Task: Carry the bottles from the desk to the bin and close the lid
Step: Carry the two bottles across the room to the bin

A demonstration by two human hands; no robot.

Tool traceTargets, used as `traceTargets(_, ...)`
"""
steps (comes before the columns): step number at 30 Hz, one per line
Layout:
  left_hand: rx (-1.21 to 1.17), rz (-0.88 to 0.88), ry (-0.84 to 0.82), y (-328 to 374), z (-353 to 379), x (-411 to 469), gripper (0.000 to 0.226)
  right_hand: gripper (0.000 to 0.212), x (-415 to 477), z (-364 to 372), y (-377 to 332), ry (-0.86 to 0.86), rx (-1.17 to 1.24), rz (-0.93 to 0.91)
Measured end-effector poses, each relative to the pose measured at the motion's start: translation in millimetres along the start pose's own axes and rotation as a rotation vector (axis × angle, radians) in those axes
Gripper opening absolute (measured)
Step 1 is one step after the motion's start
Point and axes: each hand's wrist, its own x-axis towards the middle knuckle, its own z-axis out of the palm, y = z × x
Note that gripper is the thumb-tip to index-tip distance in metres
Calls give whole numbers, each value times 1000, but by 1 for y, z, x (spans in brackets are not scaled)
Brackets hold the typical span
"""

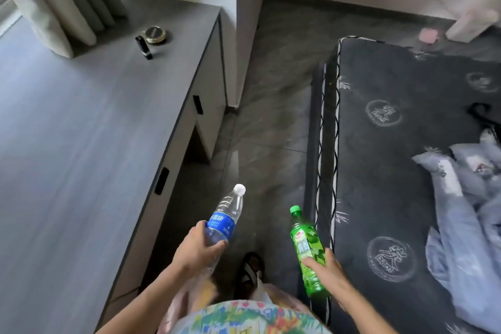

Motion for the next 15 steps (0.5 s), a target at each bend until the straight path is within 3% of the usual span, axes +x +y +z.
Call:
traceTargets(6, 124, -35, -20, 19, -10, 48, 64, 85, 33, -19, -31, -33, 13, 41)
traceTargets(15, 141, -113, -55, 59, -53, 159, 56, 75, 123, -66, -159, 83, -86, -40)
